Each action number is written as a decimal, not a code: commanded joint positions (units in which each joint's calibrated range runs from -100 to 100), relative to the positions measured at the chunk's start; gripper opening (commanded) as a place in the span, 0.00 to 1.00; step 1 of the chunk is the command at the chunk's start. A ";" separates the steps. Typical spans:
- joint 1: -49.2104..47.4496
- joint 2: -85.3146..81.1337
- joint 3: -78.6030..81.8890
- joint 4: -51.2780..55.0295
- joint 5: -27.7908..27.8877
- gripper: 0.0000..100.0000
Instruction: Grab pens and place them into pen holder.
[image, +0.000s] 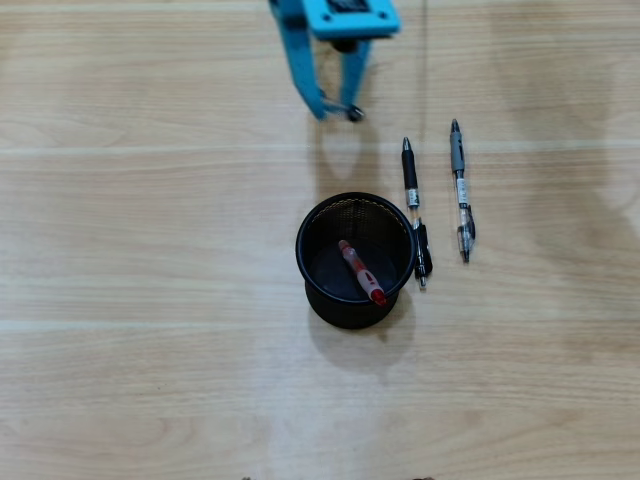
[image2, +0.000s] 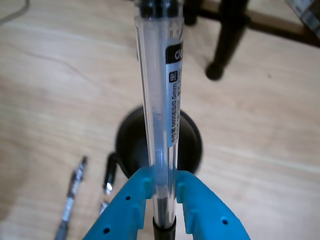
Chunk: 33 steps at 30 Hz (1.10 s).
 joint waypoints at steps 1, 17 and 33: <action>-5.19 5.31 1.26 -18.30 -3.03 0.02; -1.56 18.16 5.97 -34.20 -2.92 0.03; -2.94 8.18 8.60 -28.87 3.82 0.16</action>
